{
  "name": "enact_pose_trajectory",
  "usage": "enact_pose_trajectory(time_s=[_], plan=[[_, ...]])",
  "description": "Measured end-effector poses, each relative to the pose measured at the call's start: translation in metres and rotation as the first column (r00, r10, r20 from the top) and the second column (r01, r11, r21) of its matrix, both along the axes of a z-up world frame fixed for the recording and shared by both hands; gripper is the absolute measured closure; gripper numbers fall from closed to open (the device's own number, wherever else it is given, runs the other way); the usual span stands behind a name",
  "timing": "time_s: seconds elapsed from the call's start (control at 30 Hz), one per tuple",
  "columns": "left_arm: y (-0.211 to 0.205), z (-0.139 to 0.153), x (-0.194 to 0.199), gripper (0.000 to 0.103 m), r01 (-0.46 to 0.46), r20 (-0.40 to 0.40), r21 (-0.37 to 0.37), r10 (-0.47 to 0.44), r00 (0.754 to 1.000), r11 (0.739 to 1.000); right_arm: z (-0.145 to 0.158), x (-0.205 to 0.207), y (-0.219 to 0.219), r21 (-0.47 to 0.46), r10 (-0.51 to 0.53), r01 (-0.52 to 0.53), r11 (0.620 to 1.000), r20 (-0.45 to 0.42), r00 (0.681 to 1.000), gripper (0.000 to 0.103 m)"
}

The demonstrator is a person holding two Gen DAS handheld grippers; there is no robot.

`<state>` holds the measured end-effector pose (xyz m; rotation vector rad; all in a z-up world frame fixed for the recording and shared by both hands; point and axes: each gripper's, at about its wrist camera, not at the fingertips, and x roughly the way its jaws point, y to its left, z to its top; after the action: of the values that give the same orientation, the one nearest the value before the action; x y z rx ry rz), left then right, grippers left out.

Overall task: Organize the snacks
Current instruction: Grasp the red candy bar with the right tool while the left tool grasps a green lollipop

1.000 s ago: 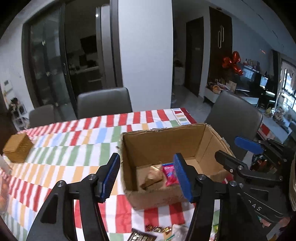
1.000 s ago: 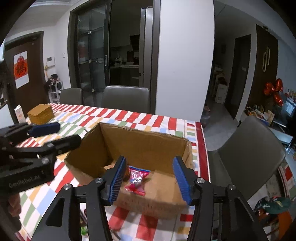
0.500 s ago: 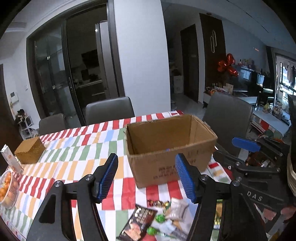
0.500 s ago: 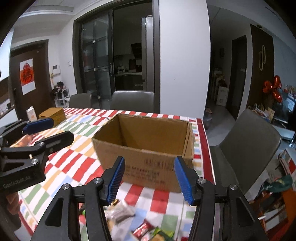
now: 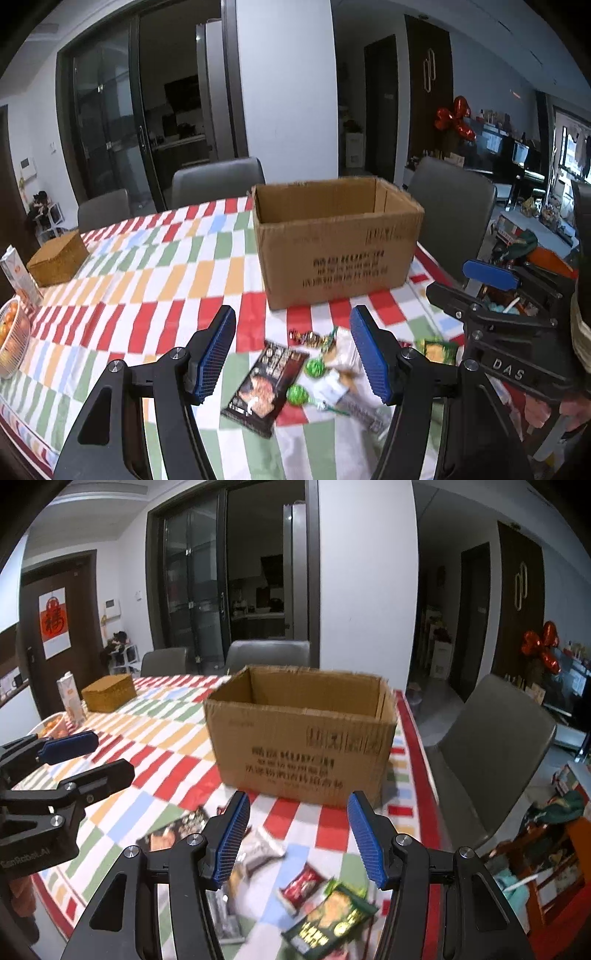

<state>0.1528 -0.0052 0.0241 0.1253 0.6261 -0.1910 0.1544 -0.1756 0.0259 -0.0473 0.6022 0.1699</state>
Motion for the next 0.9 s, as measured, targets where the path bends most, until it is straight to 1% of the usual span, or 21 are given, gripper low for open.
enact_pose_trajectory(time_s=[0.17, 0.37, 0.57, 0.7, 0.83, 0.9], plan=[[0.004, -0.021, -0.011, 0.039, -0.007, -0.051, -0.028, 0.006, 0.999, 1.0, -0.022, -0.006, 0.002, 0.02, -0.006, 0.008, 1.0, -0.057, 0.998, 0.047], [0.011, -0.048, -0.016, 0.039, -0.017, -0.112, -0.029, 0.013, 0.994, 0.999, -0.046, -0.009, 0.002, 0.035, -0.015, 0.019, 0.999, -0.119, 0.993, 0.047], [0.014, -0.075, -0.01, 0.04, -0.023, -0.166, -0.033, 0.018, 0.986, 0.999, -0.07, -0.007, 0.004, 0.043, -0.019, 0.027, 0.999, -0.191, 0.981, 0.047], [0.015, -0.089, -0.002, 0.043, -0.025, -0.204, -0.048, 0.015, 0.979, 0.999, -0.085, -0.001, 0.001, 0.05, -0.03, 0.043, 0.998, -0.24, 0.97, 0.047], [0.015, -0.1, 0.004, 0.045, -0.019, -0.217, -0.048, 0.008, 0.976, 0.999, -0.095, 0.007, -0.002, 0.049, -0.046, 0.062, 0.997, -0.271, 0.961, 0.047], [0.014, -0.105, 0.008, 0.05, -0.019, -0.228, -0.052, 0.007, 0.974, 0.998, -0.098, 0.009, -0.003, 0.05, -0.05, 0.067, 0.997, -0.279, 0.959, 0.048]])
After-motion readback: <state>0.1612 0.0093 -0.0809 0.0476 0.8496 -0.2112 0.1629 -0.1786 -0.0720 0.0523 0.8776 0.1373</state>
